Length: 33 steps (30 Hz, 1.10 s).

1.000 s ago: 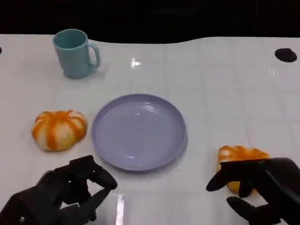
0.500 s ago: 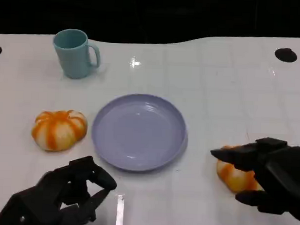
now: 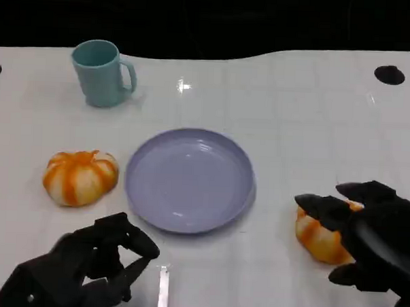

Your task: Grasp the bread from the table and place it into the plate.

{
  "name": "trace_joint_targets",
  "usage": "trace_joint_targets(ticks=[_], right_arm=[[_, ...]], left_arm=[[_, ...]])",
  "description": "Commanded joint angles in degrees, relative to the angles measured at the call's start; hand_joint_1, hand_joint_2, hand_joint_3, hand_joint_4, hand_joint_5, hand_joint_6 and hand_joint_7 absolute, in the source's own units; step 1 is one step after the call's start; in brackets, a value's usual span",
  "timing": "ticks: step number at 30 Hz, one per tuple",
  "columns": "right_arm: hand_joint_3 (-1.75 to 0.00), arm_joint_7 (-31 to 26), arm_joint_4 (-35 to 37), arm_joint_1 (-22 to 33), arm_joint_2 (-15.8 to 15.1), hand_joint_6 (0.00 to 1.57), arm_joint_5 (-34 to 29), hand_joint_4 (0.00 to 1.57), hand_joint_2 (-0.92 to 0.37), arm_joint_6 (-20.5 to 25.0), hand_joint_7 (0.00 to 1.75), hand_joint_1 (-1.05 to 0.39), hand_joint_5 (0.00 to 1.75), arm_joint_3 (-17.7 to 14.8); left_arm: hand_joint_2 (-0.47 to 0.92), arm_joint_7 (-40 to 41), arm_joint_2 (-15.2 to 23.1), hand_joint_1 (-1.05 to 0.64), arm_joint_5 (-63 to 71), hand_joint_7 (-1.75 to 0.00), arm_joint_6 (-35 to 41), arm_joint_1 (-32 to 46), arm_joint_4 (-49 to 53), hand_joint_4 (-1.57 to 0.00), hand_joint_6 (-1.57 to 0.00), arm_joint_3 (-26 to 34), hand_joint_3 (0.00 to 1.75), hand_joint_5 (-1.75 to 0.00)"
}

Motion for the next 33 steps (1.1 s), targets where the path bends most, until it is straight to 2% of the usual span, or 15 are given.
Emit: trace_joint_targets(ticks=[1,7,15,22,23,24,25,26,27,28,29,30,31,32,33], right_arm=[[-0.01,1.11,4.51,-2.80,-0.27,0.39,-0.47,0.21,-0.76,1.69,0.00,-0.49,0.28,1.23],[-0.02,1.24,11.91,-7.27,-0.27,0.38,-1.31,0.20,-0.81,3.58,0.00,-0.52,0.29,3.97],[-0.02,-0.97,21.78,-12.22,0.46,0.37,0.78,0.19,-0.87,4.33,0.00,-0.54,0.27,6.22],[-0.01,-3.86,29.04,-16.00,1.31,0.44,2.44,0.26,-0.90,4.10,0.03,-0.52,0.28,7.82],[-0.01,-6.54,30.63,-16.39,1.83,0.45,3.62,0.27,-0.90,2.97,0.03,-0.51,0.28,7.40],[-0.01,-8.63,31.82,-16.68,2.15,0.61,4.53,0.49,-0.88,2.09,0.07,-0.43,0.33,7.14],[-0.01,-11.47,33.16,-16.88,2.61,0.70,6.02,0.63,-0.87,0.64,0.07,-0.38,0.38,6.54],[-0.01,-13.49,34.18,-17.06,2.84,0.82,7.14,0.73,-0.87,-0.40,0.07,-0.32,0.61,6.24],[0.00,-16.66,35.43,-17.21,3.18,0.89,8.85,0.76,-0.87,-2.70,0.07,-0.29,0.75,5.59],[-0.03,-19.65,36.69,-17.45,3.24,1.12,10.22,0.87,-0.89,-5.11,0.16,-0.18,1.27,5.20],[-0.05,-21.88,37.73,-17.71,3.14,1.23,11.07,0.92,-0.90,-6.97,0.21,-0.14,1.50,5.09],[-0.20,-23.69,38.61,-18.00,2.94,1.26,11.75,0.95,-0.85,-8.61,0.31,-0.11,1.62,5.07],[-0.69,-24.85,39.34,-18.33,2.80,1.15,12.29,0.96,-0.62,-9.70,0.79,-0.09,1.70,5.08],[-0.93,-25.62,39.90,-18.60,2.71,1.01,12.73,0.96,-0.51,-10.44,1.17,-0.08,1.72,5.10],[-1.06,-26.70,40.56,-18.99,2.63,0.92,12.96,0.95,-0.45,-11.27,1.39,-0.09,1.73,5.15]], left_arm=[[0.87,-0.32,0.47,-0.32,-0.28,-1.28,-0.14,-0.43,0.25,-0.74,-0.65,0.45,0.53,-1.75],[0.87,-0.24,0.45,-0.33,-0.15,-1.29,-0.22,-0.11,-0.19,-0.75,-0.65,0.34,0.54,-1.75],[0.87,-0.27,0.52,-0.35,-0.06,-1.30,0.06,0.25,-0.97,-0.74,-0.64,0.20,0.55,-1.75],[0.87,-0.19,0.28,-0.36,-0.33,-1.30,0.45,0.31,-1.34,-0.74,-0.64,0.23,0.54,-1.75],[0.87,-0.18,0.24,-0.35,-0.36,-1.30,0.37,0.35,-1.35,-0.74,-0.64,0.22,0.54,-1.75],[0.87,-0.17,0.23,-0.35,-0.36,-1.29,0.31,0.38,-1.36,-0.74,-0.64,0.21,0.54,-1.75],[0.87,-0.07,0.26,-0.35,-0.16,-1.29,0.23,0.39,-1.37,-0.73,-0.64,0.17,0.54,-1.75],[0.87,0.00,0.28,-0.35,-0.01,-1.29,0.17,0.39,-1.38,-0.73,-0.64,0.13,0.54,-1.75],[0.87,0.04,0.27,-0.36,0.03,-1.29,0.32,0.41,-1.47,-0.73,-0.64,0.12,0.53,-1.75],[0.87,0.07,0.24,-0.36,0.03,-1.29,0.53,0.44,-1.59,-0.73,-0.64,0.11,0.53,-1.75],[0.87,0.08,0.22,-0.36,0.01,-1.29,0.69,0.48,-1.70,-0.73,-0.64,0.10,0.53,-1.75],[0.88,0.08,0.18,-0.36,-0.06,-1.29,0.83,0.53,-1.81,-0.73,-0.64,0.11,0.53,-1.75],[0.88,0.09,0.16,-0.35,-0.06,-1.29,0.92,0.57,-1.92,-0.72,-0.64,0.09,0.53,-1.75],[0.88,0.10,0.16,-0.35,-0.05,-1.28,0.98,0.60,-2.01,-0.72,-0.64,0.08,0.52,-1.75],[0.88,0.07,0.16,-0.35,-0.09,-1.28,1.10,0.66,-2.12,-0.72,-0.64,0.08,0.52,-1.75]])
